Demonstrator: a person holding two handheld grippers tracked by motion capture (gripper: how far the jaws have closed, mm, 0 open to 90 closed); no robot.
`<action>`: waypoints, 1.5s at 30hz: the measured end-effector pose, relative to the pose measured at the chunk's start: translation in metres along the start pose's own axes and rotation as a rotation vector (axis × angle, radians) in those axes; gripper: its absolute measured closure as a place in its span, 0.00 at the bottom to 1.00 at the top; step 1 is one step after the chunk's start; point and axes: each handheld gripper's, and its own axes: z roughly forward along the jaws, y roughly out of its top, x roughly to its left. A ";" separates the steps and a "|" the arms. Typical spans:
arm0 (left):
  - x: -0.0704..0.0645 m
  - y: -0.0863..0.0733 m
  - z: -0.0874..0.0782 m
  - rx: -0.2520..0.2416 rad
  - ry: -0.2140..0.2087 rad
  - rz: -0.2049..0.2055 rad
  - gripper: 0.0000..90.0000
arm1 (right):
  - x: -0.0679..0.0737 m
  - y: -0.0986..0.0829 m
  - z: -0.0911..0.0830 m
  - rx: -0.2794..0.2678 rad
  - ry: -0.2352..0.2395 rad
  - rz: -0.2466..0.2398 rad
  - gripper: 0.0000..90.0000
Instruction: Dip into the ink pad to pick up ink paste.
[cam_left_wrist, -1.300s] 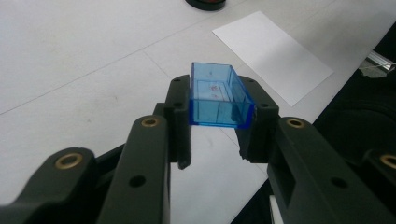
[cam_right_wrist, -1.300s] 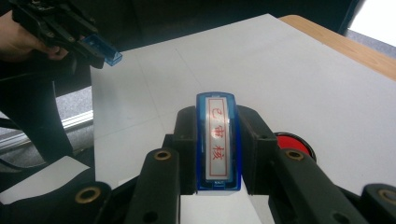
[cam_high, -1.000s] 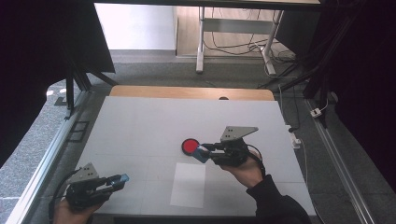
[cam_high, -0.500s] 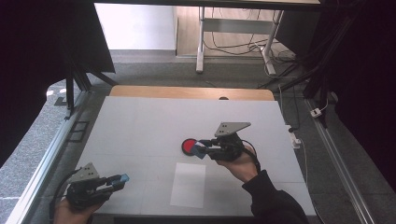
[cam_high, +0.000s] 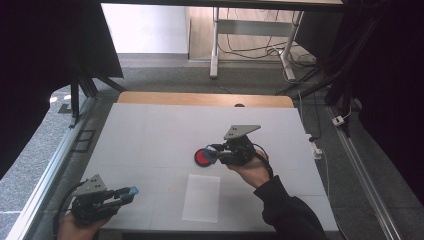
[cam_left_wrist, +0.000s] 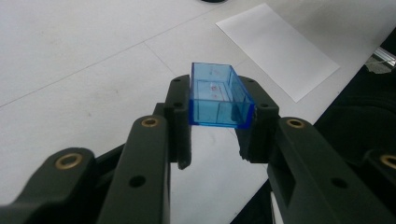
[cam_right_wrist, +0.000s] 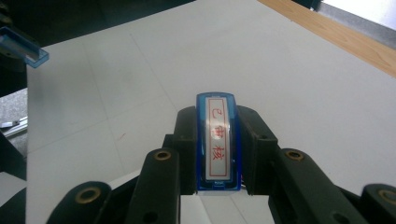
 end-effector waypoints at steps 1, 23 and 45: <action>0.000 0.000 0.000 0.001 0.000 0.001 0.76 | -0.001 0.001 0.001 0.005 -0.002 -0.001 0.80; 0.000 0.000 0.000 0.005 -0.004 0.002 0.76 | -0.016 0.005 0.038 0.084 -0.054 -0.024 0.80; 0.000 0.000 0.000 0.003 -0.004 0.002 0.76 | -0.026 -0.005 0.073 0.172 -0.098 -0.036 0.80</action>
